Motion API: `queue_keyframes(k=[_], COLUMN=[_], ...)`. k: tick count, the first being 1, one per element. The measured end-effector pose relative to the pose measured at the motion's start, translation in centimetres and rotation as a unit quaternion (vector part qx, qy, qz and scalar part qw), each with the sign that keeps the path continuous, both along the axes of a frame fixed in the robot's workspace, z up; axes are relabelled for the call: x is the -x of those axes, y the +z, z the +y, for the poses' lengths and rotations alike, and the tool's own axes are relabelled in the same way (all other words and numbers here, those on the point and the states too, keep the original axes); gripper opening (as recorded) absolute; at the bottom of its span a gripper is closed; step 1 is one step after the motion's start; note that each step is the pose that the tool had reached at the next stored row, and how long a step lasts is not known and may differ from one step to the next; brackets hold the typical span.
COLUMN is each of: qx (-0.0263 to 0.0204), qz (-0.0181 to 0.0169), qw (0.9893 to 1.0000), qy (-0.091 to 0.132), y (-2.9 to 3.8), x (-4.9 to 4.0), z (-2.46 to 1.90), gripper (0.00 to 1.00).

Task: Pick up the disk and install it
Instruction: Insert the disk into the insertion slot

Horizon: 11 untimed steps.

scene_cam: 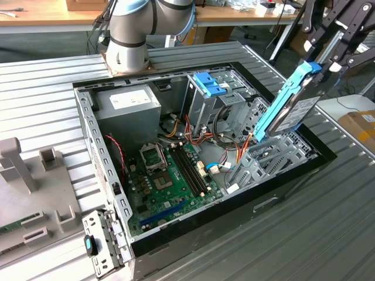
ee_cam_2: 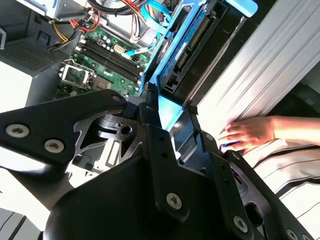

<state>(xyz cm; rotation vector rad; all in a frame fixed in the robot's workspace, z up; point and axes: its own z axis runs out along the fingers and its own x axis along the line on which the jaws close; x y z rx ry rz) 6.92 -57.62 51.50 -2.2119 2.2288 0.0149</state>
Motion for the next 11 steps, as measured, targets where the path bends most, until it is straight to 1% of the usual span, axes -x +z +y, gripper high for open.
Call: queue_keyframes(k=[2, 4, 5, 11], qx=[-0.0023, -0.0068, -0.0077, -0.008], qz=[0.0, 0.0, 0.0, 0.0], qw=[1.0, 1.0, 1.0, 1.0], qy=[0.0, 0.0, 0.0, 0.0], y=[0.36, 0.95, 1.06, 1.06], x=[0.05, 0.1, 0.11, 0.11], z=[0.07, 0.14, 0.15, 0.15], gripper=[0.36, 0.36, 0.36, 0.36])
